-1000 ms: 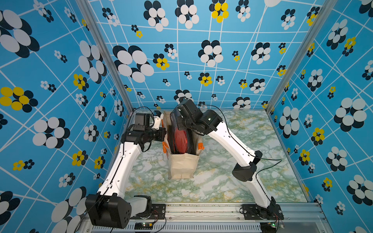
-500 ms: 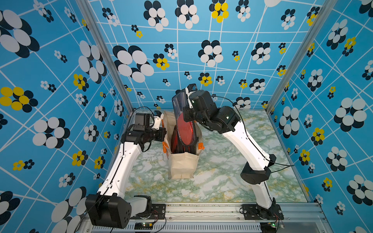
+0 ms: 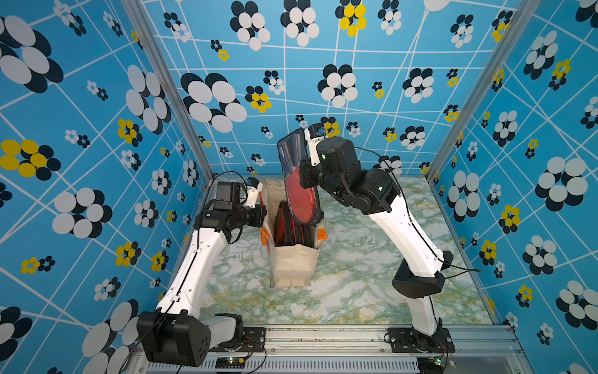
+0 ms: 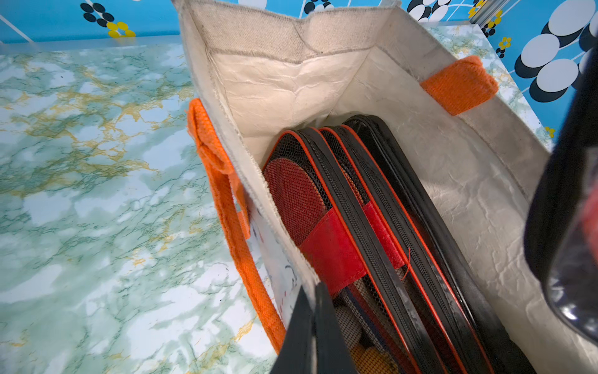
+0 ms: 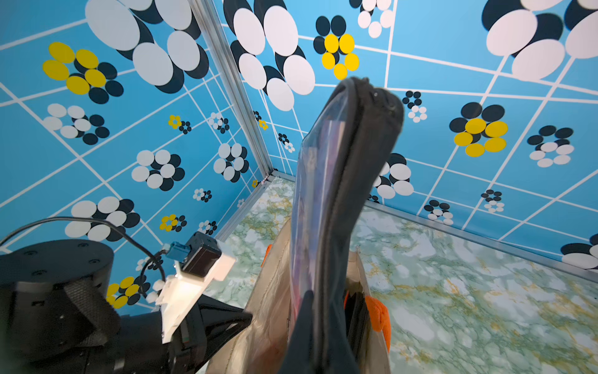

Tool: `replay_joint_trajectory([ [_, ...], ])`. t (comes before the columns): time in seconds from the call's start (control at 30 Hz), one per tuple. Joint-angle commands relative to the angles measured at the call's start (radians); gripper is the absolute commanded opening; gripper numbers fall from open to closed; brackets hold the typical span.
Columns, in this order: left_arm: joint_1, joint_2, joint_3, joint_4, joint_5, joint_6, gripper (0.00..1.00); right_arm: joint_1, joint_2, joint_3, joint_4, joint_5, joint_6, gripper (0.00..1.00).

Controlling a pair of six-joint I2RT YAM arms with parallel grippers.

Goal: Remove the ping pong set from the canvas bag
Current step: Pick up the ping pong set from the canvas bag, then place the ping pong set at the center of the board.

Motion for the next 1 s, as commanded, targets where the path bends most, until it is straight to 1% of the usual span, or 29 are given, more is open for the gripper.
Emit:
replay_joint_trajectory([
  [0.0,0.001,-0.003,-0.003,0.04,-0.031,0.023,0.0,-0.016,-0.063,0.035,0.088,0.042,-0.022,0.0],
  [0.23,0.005,-0.006,-0.002,0.05,-0.052,0.036,0.0,-0.039,-0.09,0.034,0.082,0.078,-0.046,0.0],
  [0.43,0.022,0.02,0.036,0.036,-0.046,0.042,0.0,-0.092,-0.12,0.014,0.07,0.092,-0.051,0.0],
  [0.6,0.053,0.045,0.068,0.025,-0.026,0.05,0.0,-0.17,-0.154,-0.052,0.085,0.069,-0.036,0.0],
  [0.73,0.073,0.068,0.091,0.015,-0.01,0.057,0.0,-0.255,-0.158,-0.079,0.075,0.03,-0.008,0.0],
  [0.83,0.088,0.081,0.104,0.005,0.029,0.06,0.0,-0.318,-0.157,-0.106,0.065,-0.01,0.02,0.0],
  [0.97,0.09,0.095,0.109,0.003,0.052,0.06,0.0,-0.401,-0.156,-0.178,0.072,-0.076,0.068,0.0],
])
